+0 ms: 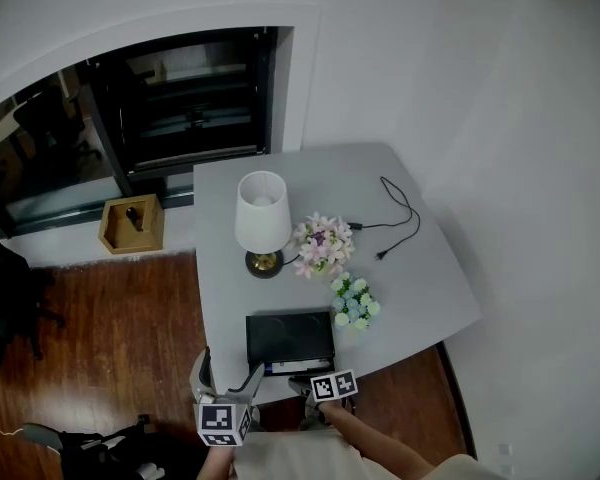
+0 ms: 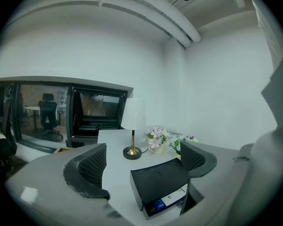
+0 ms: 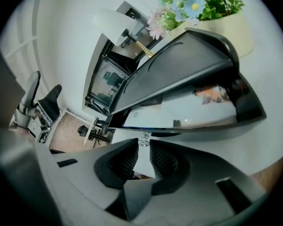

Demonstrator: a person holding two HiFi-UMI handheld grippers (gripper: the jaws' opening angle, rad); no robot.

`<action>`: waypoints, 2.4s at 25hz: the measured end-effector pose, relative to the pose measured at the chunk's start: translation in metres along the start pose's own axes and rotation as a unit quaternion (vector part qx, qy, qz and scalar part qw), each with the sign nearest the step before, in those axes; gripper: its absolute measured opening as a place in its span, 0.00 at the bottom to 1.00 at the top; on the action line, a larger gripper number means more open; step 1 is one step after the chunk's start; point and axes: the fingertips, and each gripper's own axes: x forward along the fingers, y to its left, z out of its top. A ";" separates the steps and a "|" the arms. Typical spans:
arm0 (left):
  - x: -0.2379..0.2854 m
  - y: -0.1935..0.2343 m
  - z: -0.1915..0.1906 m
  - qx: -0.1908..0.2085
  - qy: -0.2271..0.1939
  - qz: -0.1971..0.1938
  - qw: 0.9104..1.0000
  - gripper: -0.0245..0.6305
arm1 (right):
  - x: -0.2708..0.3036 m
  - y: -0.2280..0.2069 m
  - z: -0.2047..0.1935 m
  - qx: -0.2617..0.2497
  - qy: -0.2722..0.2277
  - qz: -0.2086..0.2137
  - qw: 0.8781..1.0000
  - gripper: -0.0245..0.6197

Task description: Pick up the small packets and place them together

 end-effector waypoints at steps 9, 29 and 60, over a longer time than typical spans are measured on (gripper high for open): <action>-0.001 -0.009 -0.004 0.002 0.005 -0.021 1.000 0.76 | -0.008 0.012 -0.070 -0.038 0.099 -0.005 0.994 0.08; -0.017 -0.008 -0.015 0.003 0.016 -0.019 1.000 0.76 | -0.011 0.010 -0.045 -0.010 -0.022 -0.023 0.999 0.17; -0.014 -0.020 -0.025 0.002 0.027 -0.029 0.999 0.72 | -0.029 0.026 -0.080 -0.026 0.047 0.042 0.998 0.37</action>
